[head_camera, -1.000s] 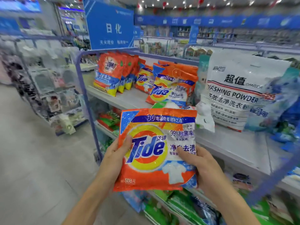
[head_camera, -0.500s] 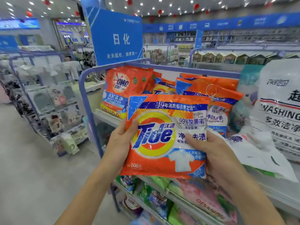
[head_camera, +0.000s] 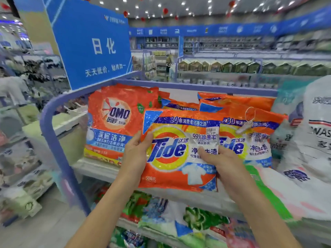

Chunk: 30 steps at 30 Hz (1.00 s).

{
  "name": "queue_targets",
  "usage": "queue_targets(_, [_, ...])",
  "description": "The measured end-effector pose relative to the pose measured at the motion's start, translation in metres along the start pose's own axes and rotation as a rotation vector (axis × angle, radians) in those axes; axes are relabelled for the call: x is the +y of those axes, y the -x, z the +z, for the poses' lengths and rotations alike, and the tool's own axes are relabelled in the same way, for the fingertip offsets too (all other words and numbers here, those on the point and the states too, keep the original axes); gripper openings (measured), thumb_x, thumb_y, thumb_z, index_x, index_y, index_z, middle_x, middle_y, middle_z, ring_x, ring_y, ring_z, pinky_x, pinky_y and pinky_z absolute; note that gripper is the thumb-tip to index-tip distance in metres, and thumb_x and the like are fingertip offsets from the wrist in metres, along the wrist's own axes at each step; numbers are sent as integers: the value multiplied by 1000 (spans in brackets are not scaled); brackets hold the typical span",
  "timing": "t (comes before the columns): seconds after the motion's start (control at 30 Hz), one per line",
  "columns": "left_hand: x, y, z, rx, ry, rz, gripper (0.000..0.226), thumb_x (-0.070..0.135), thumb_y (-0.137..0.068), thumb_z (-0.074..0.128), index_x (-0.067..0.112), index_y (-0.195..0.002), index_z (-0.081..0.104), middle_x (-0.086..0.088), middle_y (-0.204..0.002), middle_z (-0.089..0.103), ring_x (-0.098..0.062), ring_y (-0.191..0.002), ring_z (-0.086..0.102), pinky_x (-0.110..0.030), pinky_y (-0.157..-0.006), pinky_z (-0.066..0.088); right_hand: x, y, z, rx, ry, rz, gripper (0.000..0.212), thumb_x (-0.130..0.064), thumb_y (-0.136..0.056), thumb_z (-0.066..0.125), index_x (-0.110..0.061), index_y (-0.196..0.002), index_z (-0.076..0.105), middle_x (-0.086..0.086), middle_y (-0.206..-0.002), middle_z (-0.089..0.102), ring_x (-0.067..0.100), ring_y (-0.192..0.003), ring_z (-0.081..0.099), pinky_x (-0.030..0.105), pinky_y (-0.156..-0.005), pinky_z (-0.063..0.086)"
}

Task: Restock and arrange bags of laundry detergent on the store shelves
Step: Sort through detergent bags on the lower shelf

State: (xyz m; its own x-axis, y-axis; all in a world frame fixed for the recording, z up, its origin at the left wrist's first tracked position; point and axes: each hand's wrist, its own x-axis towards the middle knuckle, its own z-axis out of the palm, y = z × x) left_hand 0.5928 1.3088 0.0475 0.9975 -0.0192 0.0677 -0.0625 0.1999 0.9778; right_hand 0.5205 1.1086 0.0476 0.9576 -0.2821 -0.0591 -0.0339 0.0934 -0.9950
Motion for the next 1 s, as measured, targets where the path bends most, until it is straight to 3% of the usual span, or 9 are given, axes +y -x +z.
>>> queue_targets(0.07, [0, -36, 1, -17, -126, 64, 9, 27, -102, 59, 31, -99, 67, 20, -85, 73, -1, -88, 68, -29, -88, 56, 8, -31, 14, 102, 96, -24, 15, -10, -91, 74, -11, -106, 73, 5, -92, 80, 26, -83, 78, 47, -85, 61])
queue_targets(0.17, [-14, -80, 9, -15, -223, 97, 22, 20, -104, 54, 18, -86, 67, -4, -76, 69, -15, -70, 60, -37, -72, 51, 24, -72, 27, 211, 256, -128, 29, -22, -79, 73, -20, -107, 71, -3, -101, 79, 23, -97, 74, 54, -94, 57])
queue_targets(0.23, [-26, -100, 21, 31, -209, 98, 24, 19, -105, 50, 18, -89, 67, -1, -81, 69, -18, -72, 58, -39, -71, 47, 31, -92, 33, 251, 282, -129, 39, -30, -75, 71, -24, -114, 67, -5, -109, 76, 21, -103, 71, 52, -96, 56])
queue_targets(0.4, [-24, -129, 59, 270, -21, 6, 29, 23, -108, 43, 2, -111, 63, -8, -103, 69, -29, -92, 63, -36, -80, 45, 32, -132, 50, 335, 193, -114, 23, -10, -94, 67, -24, -112, 67, -6, -107, 74, 19, -103, 70, 44, -97, 56])
queue_targets(0.57, [-34, -159, 67, 326, 5, -81, 45, 33, -108, 40, 0, -127, 62, -17, -129, 67, -36, -117, 63, -47, -103, 47, 34, -163, 59, 422, 62, -155, 22, -14, -102, 58, -20, -122, 62, -7, -105, 69, 15, -98, 66, 35, -89, 53])
queue_targets(0.7, [-30, -166, 73, 316, -15, -88, 42, 28, -108, 39, -1, -126, 63, -16, -129, 65, -35, -118, 61, -37, -97, 44, 31, -177, 59, 525, -73, -101, 12, -12, -102, 56, -18, -106, 66, 0, -80, 64, 20, -75, 59, 35, -72, 48])
queue_targets(0.8, [-24, -168, 79, 292, -14, -74, 42, 32, -109, 39, 3, -132, 60, -18, -134, 62, -36, -123, 58, -44, -105, 45, 31, -181, 57, 527, -137, -93, 14, -17, -103, 56, -23, -98, 67, 7, -88, 69, 25, -78, 64, 37, -74, 52])
queue_targets(0.9, [-23, -166, 79, 267, 11, -67, 39, 36, -109, 40, 9, -127, 61, -6, -119, 66, -19, -106, 63, -30, -89, 46, 31, -177, 59, 459, -227, -106, 1, -30, -100, 64, -31, -100, 63, 5, -102, 77, 24, -88, 76, 36, -75, 62])
queue_targets(1.0, [-20, -165, 78, 263, 29, -78, 37, 36, -109, 40, 11, -122, 62, 2, -107, 65, -15, -96, 62, -26, -79, 41, 28, -178, 58, 461, -199, -92, 26, -47, -95, 67, -28, -113, 65, 0, -100, 79, 19, -84, 78, 32, -68, 63])
